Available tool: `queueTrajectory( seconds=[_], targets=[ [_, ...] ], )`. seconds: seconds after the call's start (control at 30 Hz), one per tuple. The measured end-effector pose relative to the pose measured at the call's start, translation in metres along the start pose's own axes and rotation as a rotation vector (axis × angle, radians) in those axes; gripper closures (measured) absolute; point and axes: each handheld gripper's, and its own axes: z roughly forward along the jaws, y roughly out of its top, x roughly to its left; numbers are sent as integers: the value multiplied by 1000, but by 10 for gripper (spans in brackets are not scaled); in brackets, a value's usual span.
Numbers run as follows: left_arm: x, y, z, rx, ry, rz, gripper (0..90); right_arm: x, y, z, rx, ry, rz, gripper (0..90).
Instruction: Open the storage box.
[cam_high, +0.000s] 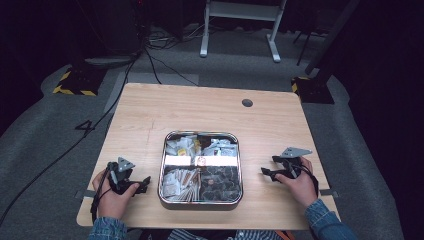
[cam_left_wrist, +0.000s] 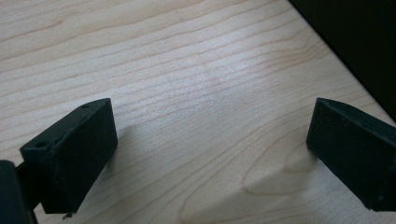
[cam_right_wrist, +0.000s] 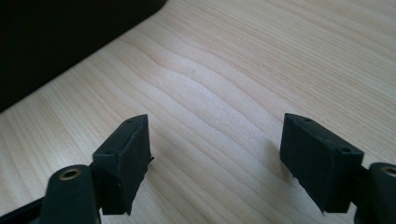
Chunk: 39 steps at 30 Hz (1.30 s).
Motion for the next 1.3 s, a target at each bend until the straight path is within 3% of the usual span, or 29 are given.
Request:
queueTrajectory(
  seconds=[0.2,0.57,1.0,1.3],
  targets=[
    [-1,0,0,-2,7,-1,22,4,9,-7,-23,15,-24,254],
    [-1,0,0,-2,9,-4,24,29,41,-21,-93,99,-81,299],
    [-1,0,0,-1,8,-10,21,55,70,-19,-108,191,-120,340],
    [-1,1,1,1,9,-9,8,86,102,-8,-126,261,-173,338]
  ],
)
